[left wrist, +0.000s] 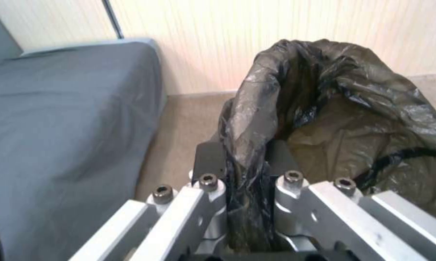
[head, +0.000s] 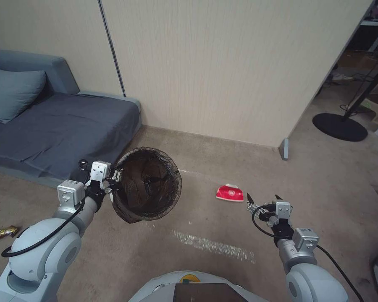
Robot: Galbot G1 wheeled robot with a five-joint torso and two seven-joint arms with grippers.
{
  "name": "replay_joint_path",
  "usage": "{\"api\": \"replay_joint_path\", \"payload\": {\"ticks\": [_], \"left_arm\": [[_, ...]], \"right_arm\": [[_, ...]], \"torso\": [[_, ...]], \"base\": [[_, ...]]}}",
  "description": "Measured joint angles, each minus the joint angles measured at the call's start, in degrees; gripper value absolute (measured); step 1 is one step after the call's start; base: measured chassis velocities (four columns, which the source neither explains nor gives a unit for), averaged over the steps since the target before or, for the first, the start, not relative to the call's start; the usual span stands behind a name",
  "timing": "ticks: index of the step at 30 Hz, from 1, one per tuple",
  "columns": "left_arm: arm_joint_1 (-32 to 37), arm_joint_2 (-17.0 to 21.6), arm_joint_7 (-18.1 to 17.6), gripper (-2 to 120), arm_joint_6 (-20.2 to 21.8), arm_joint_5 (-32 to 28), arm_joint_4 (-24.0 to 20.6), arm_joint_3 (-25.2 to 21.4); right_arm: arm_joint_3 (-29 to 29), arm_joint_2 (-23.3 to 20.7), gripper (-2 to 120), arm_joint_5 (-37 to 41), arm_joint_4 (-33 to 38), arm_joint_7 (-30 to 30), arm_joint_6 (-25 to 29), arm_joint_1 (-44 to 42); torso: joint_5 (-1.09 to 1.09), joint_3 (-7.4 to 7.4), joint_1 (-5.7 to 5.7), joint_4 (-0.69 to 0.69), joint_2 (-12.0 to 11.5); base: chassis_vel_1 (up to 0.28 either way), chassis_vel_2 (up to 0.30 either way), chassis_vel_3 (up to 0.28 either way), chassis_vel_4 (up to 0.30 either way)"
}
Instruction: Pick up the trash bin, then pick up the garbage from the floor and place it into the trash bin.
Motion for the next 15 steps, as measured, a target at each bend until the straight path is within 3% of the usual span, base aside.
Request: {"api": "replay_joint_path", "payload": {"ticks": [6,15], "left_arm": [[-0.01,-0.08,0.1,7,0.0,0.07,0.0,-0.04],[0.05,-0.14,0.35,7,0.0,0.23,0.0,-0.1]], "right_arm": [[-0.01,-0.02,100,-0.2,-0.05,0.05,0.18,-0.14],[-0.07,0.13,100,-0.78,-0.07,0.0,1.01,-0.32]], "torso": [[-0.01,0.0,0.0,-0.01,0.0],[0.0,-0.01,0.0,0.02,0.0]], "base": [[-0.175,0.165,0.164,-0.178],[-0.064,0.073,0.067,-0.066]]}}
